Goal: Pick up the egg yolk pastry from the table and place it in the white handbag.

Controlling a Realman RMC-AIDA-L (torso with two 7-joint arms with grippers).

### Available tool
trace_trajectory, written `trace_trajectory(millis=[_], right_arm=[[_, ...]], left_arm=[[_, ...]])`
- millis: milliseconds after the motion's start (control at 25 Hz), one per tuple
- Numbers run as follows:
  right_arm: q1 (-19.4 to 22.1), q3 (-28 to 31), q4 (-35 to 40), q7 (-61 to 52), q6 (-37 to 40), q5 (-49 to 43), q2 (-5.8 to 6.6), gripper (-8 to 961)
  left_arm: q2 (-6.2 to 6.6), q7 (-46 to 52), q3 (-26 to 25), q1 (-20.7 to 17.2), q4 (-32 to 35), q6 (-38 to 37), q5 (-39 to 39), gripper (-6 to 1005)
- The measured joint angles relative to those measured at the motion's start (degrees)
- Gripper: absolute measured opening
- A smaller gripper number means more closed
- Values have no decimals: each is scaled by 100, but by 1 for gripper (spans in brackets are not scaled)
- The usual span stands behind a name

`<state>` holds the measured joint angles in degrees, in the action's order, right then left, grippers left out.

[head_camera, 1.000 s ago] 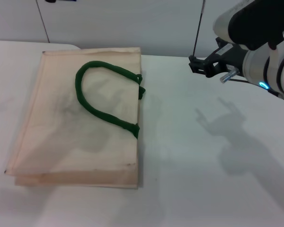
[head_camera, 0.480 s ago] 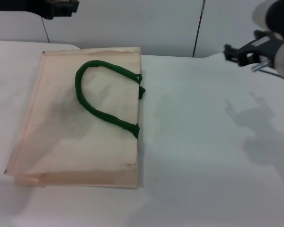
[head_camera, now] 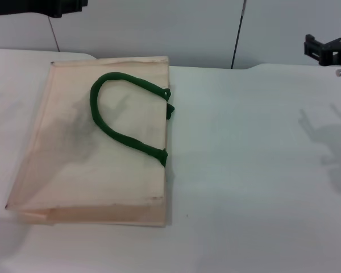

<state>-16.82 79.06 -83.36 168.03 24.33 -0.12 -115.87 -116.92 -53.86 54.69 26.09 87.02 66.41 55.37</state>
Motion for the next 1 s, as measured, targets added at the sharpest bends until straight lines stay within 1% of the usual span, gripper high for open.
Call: trace_trajectory(millis=[240, 400, 560, 680, 760, 800, 920, 1000], right_arm=[[147, 83, 650, -97, -1292, -24, -6, 771], [185, 93, 1317, -97, -2456, -15, -6, 771], [92, 153, 2103, -97, -3419, 21, -13, 771], [-126, 215, 2827, -93, -4113, 63, -41, 771], [-238, 230, 3216, -74, -4440, 177, -46, 771], [-275, 236, 3367, -60, -4560, 239, -47, 771], [-352, 259, 3652, -32, -4788, 362, -43, 771], [-402, 273, 3778, -17, -4846, 378, -42, 771]], left_arm=[[-2, -761, 9, -151, -533, -469, 869, 574], [-15, -1508, 74, -231, -999, -848, 1584, 573], [-18, -2485, 302, -242, -1615, -1333, 2396, 571], [-9, -3226, 465, -199, -2066, -1724, 2889, 570], [-11, -3760, 495, -174, -2390, -1868, 3340, 569], [-14, -4132, 500, -164, -2597, -1924, 3707, 569], [-15, -4893, 512, -178, -2920, -1952, 4564, 569], [-16, -5282, 569, -199, -3077, -1962, 5003, 569]])
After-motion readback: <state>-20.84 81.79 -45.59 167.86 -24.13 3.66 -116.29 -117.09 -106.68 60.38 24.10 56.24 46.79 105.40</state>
